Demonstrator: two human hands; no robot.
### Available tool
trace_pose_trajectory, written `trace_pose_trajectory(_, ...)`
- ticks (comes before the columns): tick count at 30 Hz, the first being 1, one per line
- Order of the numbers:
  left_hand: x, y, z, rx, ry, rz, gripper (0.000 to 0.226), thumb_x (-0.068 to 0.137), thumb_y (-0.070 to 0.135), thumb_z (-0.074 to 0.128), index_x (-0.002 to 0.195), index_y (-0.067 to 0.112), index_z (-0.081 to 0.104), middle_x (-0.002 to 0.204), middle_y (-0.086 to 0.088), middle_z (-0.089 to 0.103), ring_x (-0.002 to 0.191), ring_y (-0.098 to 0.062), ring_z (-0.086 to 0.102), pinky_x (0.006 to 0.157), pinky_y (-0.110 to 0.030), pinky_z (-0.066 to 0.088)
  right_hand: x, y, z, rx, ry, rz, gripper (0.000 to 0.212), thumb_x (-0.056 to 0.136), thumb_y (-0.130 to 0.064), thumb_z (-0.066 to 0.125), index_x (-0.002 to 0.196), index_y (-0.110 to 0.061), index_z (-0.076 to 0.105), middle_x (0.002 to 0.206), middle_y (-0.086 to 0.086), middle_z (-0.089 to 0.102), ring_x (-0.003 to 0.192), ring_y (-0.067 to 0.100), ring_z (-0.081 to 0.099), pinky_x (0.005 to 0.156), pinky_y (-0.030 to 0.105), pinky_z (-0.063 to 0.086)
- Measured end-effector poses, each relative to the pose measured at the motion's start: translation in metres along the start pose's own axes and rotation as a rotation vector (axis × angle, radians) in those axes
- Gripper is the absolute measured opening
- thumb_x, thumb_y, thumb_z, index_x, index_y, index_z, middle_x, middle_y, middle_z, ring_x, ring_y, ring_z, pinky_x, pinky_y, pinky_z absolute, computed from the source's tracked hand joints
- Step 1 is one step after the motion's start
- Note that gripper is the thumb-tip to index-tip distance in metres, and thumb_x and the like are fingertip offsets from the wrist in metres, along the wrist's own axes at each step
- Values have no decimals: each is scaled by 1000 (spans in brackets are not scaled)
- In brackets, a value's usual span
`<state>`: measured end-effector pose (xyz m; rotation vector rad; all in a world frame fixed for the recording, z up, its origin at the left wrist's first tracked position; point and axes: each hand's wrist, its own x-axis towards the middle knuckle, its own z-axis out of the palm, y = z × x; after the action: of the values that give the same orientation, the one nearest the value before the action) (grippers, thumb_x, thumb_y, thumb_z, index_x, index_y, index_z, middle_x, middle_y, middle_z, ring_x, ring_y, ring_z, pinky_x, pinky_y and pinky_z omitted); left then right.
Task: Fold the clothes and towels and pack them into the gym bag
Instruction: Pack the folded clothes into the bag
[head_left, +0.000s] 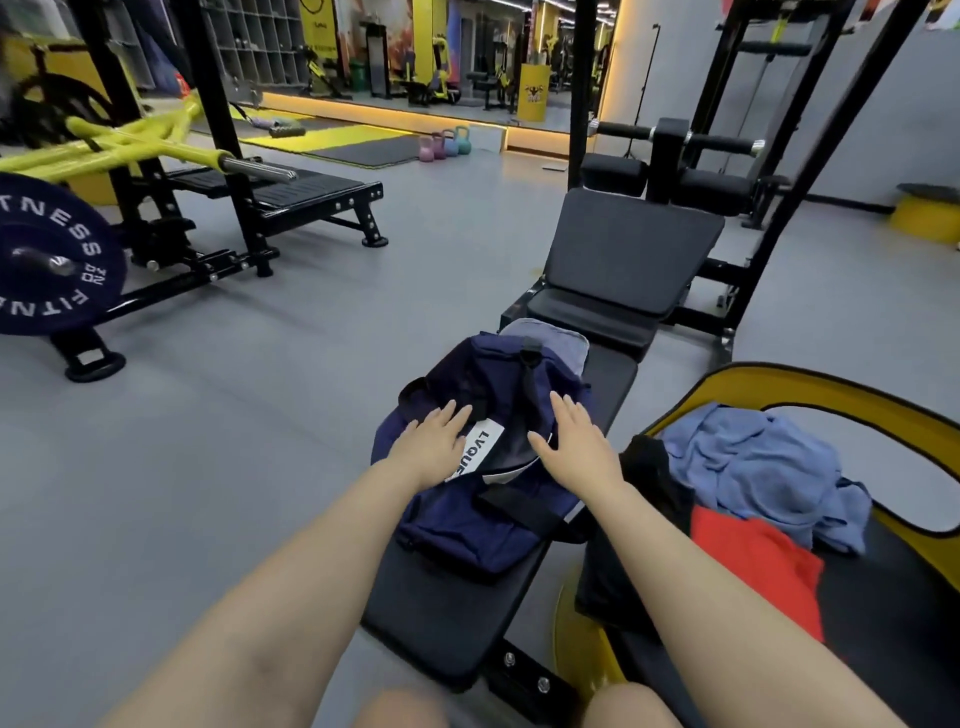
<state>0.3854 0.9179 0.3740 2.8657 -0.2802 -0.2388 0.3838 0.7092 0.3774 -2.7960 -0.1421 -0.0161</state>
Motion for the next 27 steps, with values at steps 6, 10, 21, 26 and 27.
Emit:
trace_pose_trajectory(6, 42, -5, 43, -246, -113, 39, 71, 92, -9, 27, 148, 35, 25, 160, -6, 3, 143, -22, 24, 105, -28, 31, 19, 20, 45, 47, -69, 40, 56, 100, -47, 33, 150, -44, 6, 161, 9, 4, 136, 26, 39, 82, 36, 52)
trace_pose_trajectory(10, 68, -13, 70, -229, -157, 9, 69, 91, -7, 29, 144, 36, 36, 160, -2, 8, 143, -24, 23, 107, -32, 34, 27, 23, 66, 61, -67, 81, 54, 101, -46, 32, 151, -37, 15, 160, 9, 6, 140, 23, 33, 87, 36, 49)
trace_pose_trajectory(21, 84, -12, 111, 139, -329, -194, 44, 100, 38, 35, 143, 43, 28, 159, -5, -3, 128, -37, 32, 98, -47, 39, 30, 3, 104, 154, -130, 199, 65, 97, -40, 46, 151, -19, 16, 159, 5, 13, 137, 25, 34, 95, 38, 45)
trace_pose_trajectory(26, 76, -9, 111, 119, -95, -238, 34, 100, 25, 38, 134, 22, 35, 138, -13, 36, 102, -36, 55, 71, -39, 43, 27, -2, 105, 207, -95, 220, 53, 97, -11, 39, 147, -13, 21, 141, 13, 41, 109, 37, 54, 79, 37, 44)
trace_pose_trajectory(27, 74, -10, 106, 121, -67, -243, 35, 99, 22, 41, 133, 19, 34, 130, -12, 43, 98, -35, 57, 67, -38, 42, 26, -1, 103, 216, -84, 218, 53, 97, -7, 37, 147, -12, 21, 141, 14, 41, 109, 38, 54, 79, 37, 43)
